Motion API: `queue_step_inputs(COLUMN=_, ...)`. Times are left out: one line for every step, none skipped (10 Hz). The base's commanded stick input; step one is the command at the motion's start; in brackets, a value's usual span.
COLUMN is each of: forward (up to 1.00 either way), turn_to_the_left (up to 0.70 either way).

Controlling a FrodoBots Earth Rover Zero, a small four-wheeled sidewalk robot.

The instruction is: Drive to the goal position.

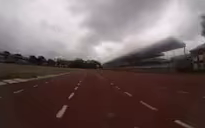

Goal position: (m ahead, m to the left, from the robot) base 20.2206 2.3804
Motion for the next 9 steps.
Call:
queue_step_inputs(forward=0.7, turn_to_the_left=0.0)
queue_step_inputs(forward=0.7, turn_to_the_left=0.0)
queue_step_inputs(forward=0.7, turn_to_the_left=0.0)
queue_step_inputs(forward=0.7, turn_to_the_left=0.0)
queue_step_inputs(forward=0.7, turn_to_the_left=0.0)
queue_step_inputs(forward=0.7, turn_to_the_left=0.0)
queue_step_inputs(forward=0.7, turn_to_the_left=0.0)
queue_step_inputs(forward=0.7, turn_to_the_left=0.0)
queue_step_inputs(forward=0.7, turn_to_the_left=0.0)
